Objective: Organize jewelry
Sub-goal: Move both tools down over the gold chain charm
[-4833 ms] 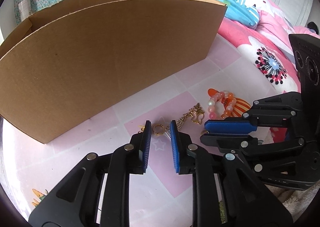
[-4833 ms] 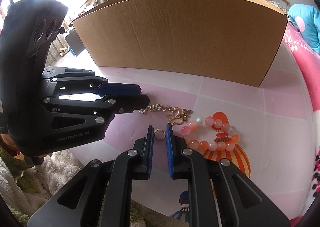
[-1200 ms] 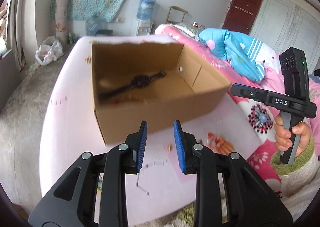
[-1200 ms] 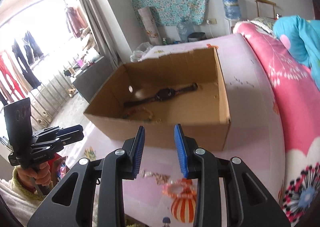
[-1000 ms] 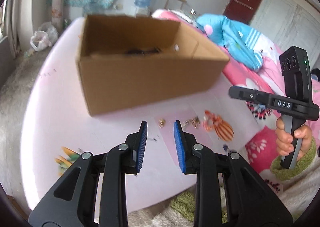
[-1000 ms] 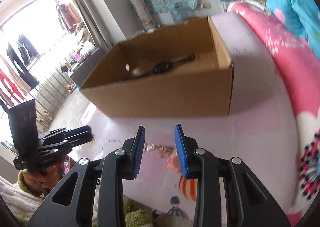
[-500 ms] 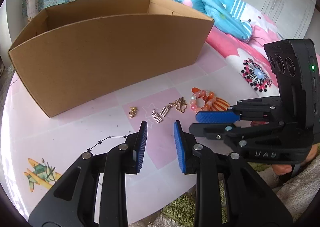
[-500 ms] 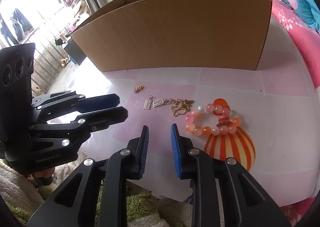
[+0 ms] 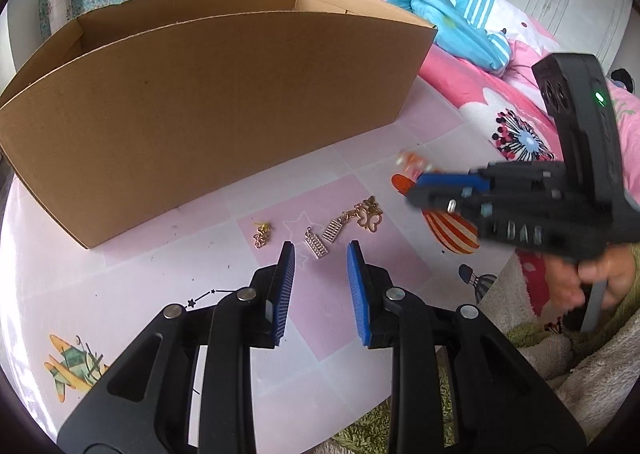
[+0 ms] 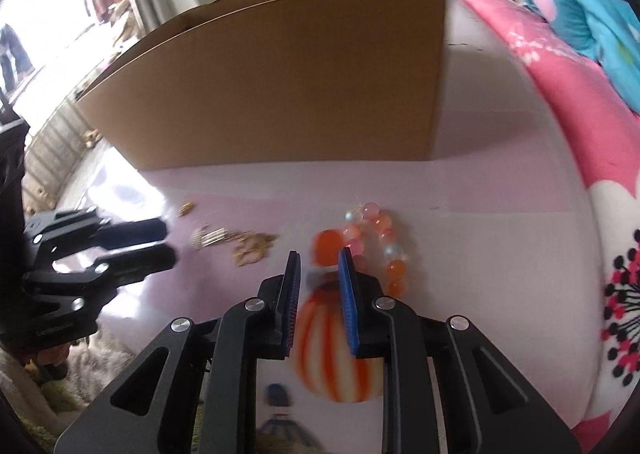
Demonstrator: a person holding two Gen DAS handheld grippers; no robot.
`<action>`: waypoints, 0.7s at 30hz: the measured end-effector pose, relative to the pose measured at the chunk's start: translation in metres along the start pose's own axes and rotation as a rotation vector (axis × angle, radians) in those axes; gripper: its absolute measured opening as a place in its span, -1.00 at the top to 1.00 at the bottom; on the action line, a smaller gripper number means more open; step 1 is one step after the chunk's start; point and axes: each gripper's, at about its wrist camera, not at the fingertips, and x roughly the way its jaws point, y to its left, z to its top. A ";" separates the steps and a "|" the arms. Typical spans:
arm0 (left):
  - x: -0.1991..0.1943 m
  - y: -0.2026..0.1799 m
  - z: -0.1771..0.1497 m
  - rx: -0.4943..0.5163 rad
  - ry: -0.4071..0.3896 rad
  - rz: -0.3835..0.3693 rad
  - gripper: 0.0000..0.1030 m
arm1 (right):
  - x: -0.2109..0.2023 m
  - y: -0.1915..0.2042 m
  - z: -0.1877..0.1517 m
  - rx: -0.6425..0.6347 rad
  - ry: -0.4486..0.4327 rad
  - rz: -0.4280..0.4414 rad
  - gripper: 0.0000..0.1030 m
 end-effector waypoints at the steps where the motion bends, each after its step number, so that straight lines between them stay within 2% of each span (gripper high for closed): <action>1: 0.001 -0.001 0.000 0.001 0.003 0.002 0.50 | -0.001 -0.006 0.002 0.020 -0.005 -0.007 0.62; 4: 0.005 -0.003 0.002 0.003 0.014 0.009 0.50 | -0.008 -0.020 0.002 0.079 -0.023 0.009 0.62; 6: 0.007 -0.005 0.004 0.008 0.017 0.015 0.50 | -0.008 -0.014 0.001 0.091 -0.033 0.042 0.62; 9: 0.012 -0.009 0.006 0.028 0.031 0.044 0.50 | -0.010 0.003 -0.004 0.068 -0.040 0.109 0.62; 12: 0.019 -0.014 0.008 0.061 0.059 0.098 0.51 | -0.012 0.018 -0.008 0.038 -0.038 0.148 0.62; 17: 0.024 -0.021 0.010 0.116 0.075 0.133 0.51 | -0.006 0.024 -0.010 0.029 -0.027 0.191 0.62; 21: 0.026 -0.022 0.013 0.132 0.082 0.164 0.68 | -0.006 0.031 -0.014 0.035 -0.026 0.209 0.62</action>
